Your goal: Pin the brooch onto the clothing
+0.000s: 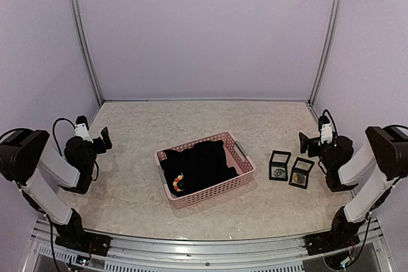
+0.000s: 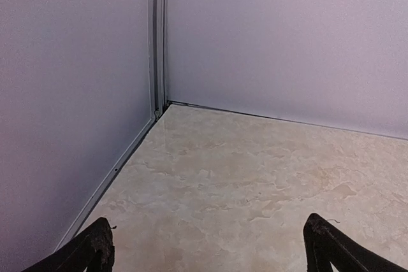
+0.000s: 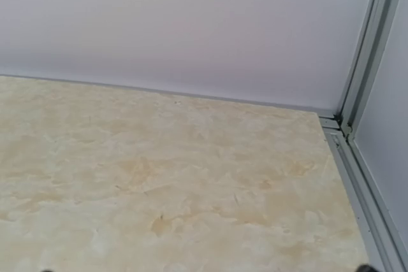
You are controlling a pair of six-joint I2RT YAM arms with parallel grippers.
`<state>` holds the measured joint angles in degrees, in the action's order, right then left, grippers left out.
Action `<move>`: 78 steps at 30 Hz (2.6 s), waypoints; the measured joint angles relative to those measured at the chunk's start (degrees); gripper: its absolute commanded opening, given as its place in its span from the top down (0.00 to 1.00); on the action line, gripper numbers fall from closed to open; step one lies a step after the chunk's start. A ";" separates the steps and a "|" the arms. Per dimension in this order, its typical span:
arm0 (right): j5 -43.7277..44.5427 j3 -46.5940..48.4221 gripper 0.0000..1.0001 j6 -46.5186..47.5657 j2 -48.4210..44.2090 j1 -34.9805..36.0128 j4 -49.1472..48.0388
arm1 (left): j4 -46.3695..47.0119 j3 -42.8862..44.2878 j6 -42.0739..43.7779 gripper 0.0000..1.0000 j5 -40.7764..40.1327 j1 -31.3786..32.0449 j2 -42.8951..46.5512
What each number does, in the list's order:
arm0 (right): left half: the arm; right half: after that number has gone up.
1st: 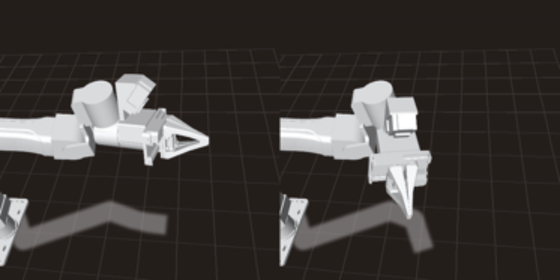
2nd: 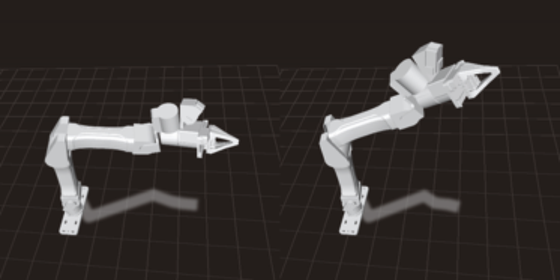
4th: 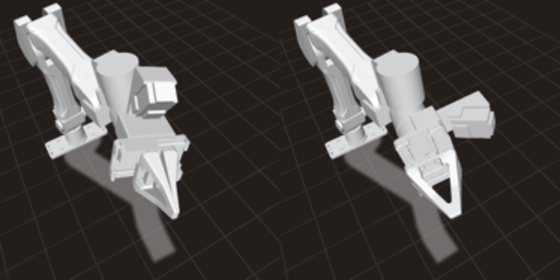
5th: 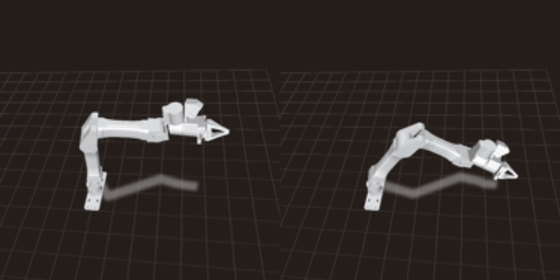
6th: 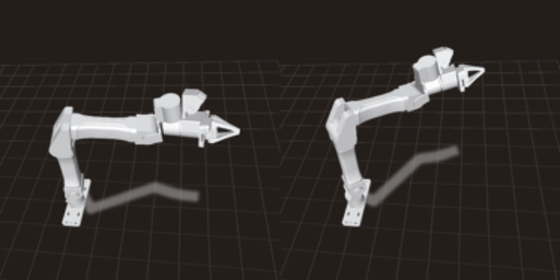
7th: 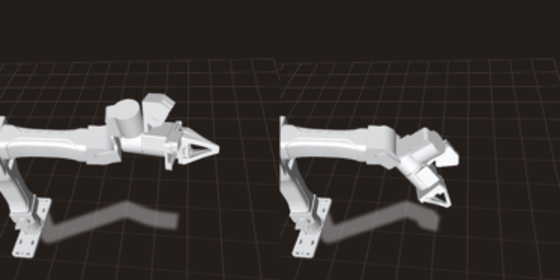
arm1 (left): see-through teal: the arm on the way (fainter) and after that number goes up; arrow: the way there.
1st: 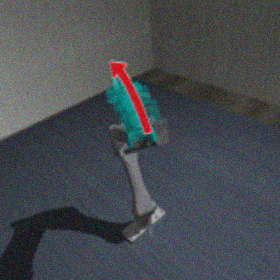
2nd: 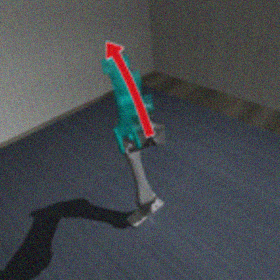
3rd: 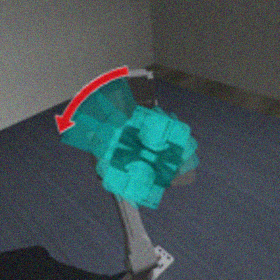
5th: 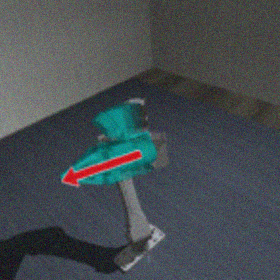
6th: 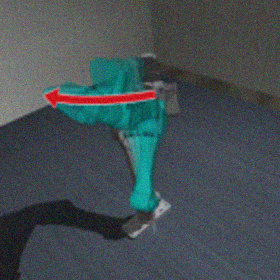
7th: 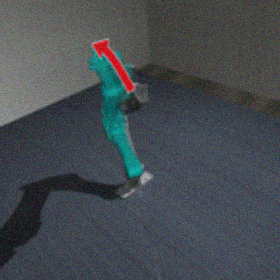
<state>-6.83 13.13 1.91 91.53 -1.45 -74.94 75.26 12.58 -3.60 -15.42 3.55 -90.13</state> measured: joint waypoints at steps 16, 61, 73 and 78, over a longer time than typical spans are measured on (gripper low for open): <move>-7.74 33.88 0.12 -8.35 -13.46 1.68 41.92 | -45.59 36.89 -2.01 0.01 3.43 21.05 19.45; 13.49 99.78 1.00 -4.57 -13.22 48.92 93.74 | -87.38 39.82 20.59 0.02 23.76 57.46 17.42; 34.25 94.51 1.00 7.02 -12.81 47.01 85.50 | -94.64 62.07 18.21 0.62 19.41 58.45 -16.15; 34.88 95.12 1.00 7.91 -11.58 47.01 88.46 | -98.07 66.14 14.69 1.00 15.76 58.31 -22.29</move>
<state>28.05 108.25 9.82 79.94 45.56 13.52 -22.81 78.72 11.09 0.34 61.87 -112.42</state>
